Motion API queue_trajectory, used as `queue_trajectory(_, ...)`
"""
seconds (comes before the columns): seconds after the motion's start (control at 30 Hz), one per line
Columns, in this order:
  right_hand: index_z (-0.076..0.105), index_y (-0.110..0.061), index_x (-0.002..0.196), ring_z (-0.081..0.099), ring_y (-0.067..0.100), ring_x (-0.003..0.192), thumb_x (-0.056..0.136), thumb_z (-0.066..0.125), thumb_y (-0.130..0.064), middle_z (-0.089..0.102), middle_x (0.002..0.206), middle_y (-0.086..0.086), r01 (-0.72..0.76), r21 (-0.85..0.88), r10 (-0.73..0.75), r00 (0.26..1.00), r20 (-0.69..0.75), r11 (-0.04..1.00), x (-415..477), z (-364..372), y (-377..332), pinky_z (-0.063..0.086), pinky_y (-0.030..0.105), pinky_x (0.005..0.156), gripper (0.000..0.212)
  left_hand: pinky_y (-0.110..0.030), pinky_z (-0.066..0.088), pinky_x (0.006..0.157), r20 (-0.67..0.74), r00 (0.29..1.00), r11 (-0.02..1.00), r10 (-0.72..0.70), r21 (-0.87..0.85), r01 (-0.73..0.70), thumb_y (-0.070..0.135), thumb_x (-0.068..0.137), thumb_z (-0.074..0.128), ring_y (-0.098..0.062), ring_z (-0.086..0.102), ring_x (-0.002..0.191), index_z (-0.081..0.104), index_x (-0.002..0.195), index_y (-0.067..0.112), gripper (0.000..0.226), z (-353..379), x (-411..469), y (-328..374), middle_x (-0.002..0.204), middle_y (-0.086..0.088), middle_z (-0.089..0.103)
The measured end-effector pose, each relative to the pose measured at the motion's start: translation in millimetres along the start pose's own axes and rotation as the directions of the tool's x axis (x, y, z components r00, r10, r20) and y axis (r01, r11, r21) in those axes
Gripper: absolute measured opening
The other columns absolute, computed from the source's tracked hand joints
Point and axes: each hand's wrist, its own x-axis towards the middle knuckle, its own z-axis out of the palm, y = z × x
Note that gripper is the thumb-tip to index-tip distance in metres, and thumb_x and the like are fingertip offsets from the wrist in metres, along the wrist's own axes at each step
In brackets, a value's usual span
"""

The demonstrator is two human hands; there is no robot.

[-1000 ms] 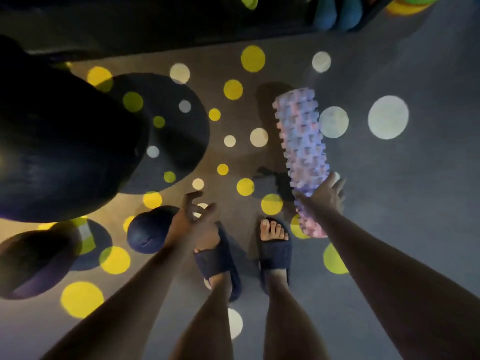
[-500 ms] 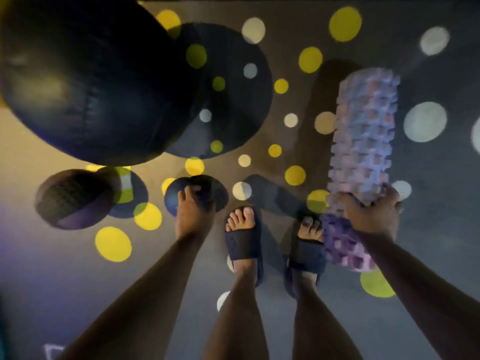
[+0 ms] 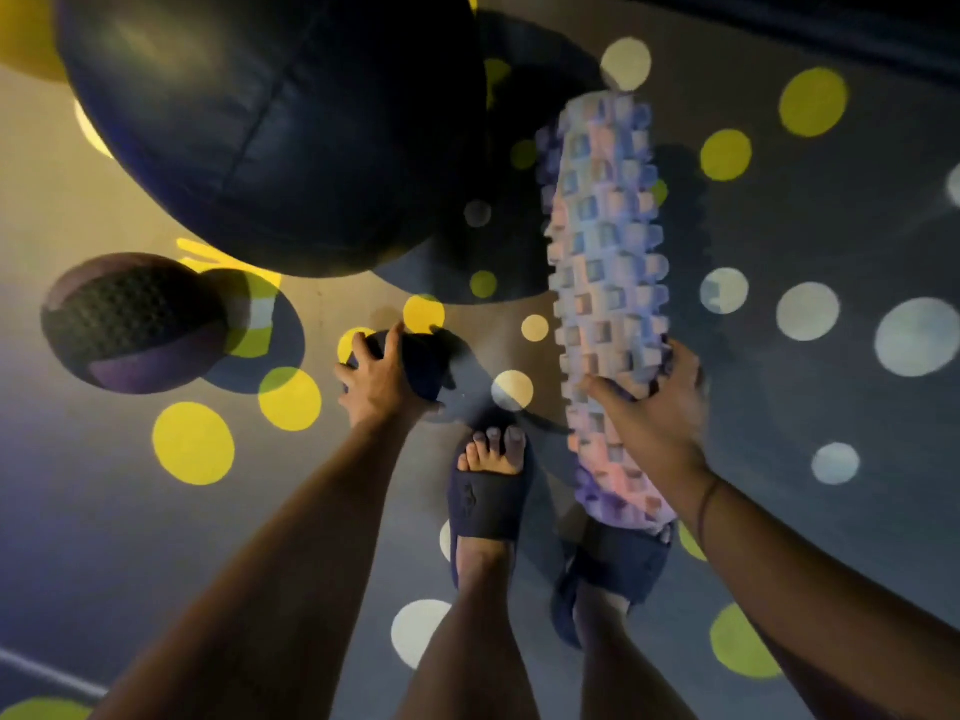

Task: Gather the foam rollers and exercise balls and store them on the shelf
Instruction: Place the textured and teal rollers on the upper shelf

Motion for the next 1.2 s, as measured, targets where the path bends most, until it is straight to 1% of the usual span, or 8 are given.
queue_trajectory(0.2,0.046,-0.02,0.135,0.053,0.042,0.119,0.057,0.091,-0.05,0.052,0.132,0.017,0.019,-0.167,-0.011,0.999,0.049,0.986,-13,-34,-7,0.05,0.049,0.095,0.095,-0.06,0.052,0.087,-0.068,0.99,0.993,0.122,0.006,-0.122,0.046,0.055,0.094,-0.052,0.042,0.116,0.032,0.147,0.033,0.112,-15,-31,-14,0.141,-0.016,0.034)
queue_trajectory(0.3,0.05,-0.02,0.131,0.056,0.041,0.114,0.052,0.088,-0.057,0.058,0.125,0.016,0.016,-0.146,-0.008,0.999,0.054,0.989,-51,-87,-32,0.051,0.052,0.095,0.094,-0.057,0.049,0.096,-0.078,0.997,0.946,0.023,-0.321,-0.047,0.042,0.055,0.095,-0.049,0.044,0.12,0.037,0.143,0.029,0.106,-49,-92,-15,0.137,-0.015,0.038)
queue_trajectory(0.4,0.051,-0.023,0.129,0.06,0.039,0.108,0.048,0.085,-0.063,0.061,0.119,0.015,0.032,-0.157,-0.02,0.997,0.074,0.987,-105,-158,-78,0.052,0.054,0.093,0.097,-0.051,0.05,0.103,-0.053,0.996,0.73,-0.073,-0.683,0.017,0.04,0.054,0.1,-0.035,0.049,0.121,0.04,0.144,0.03,0.109,-113,-185,-15,0.139,-0.01,0.039)
queue_trajectory(0.63,0.049,-0.032,0.127,0.06,0.026,0.103,0.05,0.082,-0.068,0.056,0.114,-0.005,0.292,-0.107,-0.273,0.949,0.16,0.95,-241,-347,-244,0.052,0.046,0.093,0.091,-0.042,0.053,0.101,-0.196,0.979,0.328,-0.06,-0.93,-0.166,0.043,0.052,0.099,-0.02,0.056,0.122,0.043,0.135,0.036,0.099,-314,-385,1,0.137,0.002,0.053)
queue_trajectory(0.8,0.05,-0.022,0.131,0.055,0.029,0.103,0.053,0.074,-0.067,0.055,0.111,0.004,0.554,-0.097,-0.535,0.828,0.167,0.827,-315,-451,-363,0.047,0.035,0.085,0.093,-0.035,0.059,0.087,-0.307,0.947,0.013,-0.097,-0.952,-0.307,0.038,0.057,0.096,-0.018,0.064,0.115,0.043,0.136,0.034,0.096,-447,-497,1,0.134,0.001,0.057)
queue_trajectory(0.87,0.048,-0.032,0.132,0.056,0.022,0.105,0.053,0.073,-0.069,0.053,0.113,-0.003,0.591,-0.082,-0.577,0.803,0.148,0.802,-338,-483,-406,0.046,0.032,0.084,0.091,-0.027,0.06,0.082,-0.357,0.93,0.001,-0.084,-0.934,-0.358,0.031,0.068,0.095,-0.017,0.063,0.111,0.042,0.138,0.032,0.088,-488,-532,-14,0.127,0.004,0.057)
queue_trajectory(1.07,0.043,-0.033,0.145,0.053,0.025,0.114,0.051,0.07,-0.071,0.052,0.115,0.0,0.781,-0.118,-0.781,0.622,0.062,0.613,-377,-556,-540,0.05,0.042,0.094,0.105,-0.059,0.058,0.093,-0.557,0.821,-0.102,-0.125,-0.816,-0.569,0.045,0.05,0.095,-0.023,0.066,0.115,0.047,0.135,0.031,0.099,-602,-604,-49,0.133,-0.002,0.059)
queue_trajectory(1.2,0.031,-0.046,0.148,0.048,0.021,0.121,0.054,0.075,-0.071,0.048,0.119,-0.006,0.819,-0.147,-0.82,0.568,0.064,0.555,-400,-590,-608,0.048,0.042,0.099,0.107,-0.046,0.056,0.089,-0.67,0.731,-0.167,-0.127,-0.712,-0.682,0.039,0.044,0.091,-0.018,0.066,0.1,0.05,0.126,0.028,0.092,-665,-629,-57,0.115,0.005,0.062)
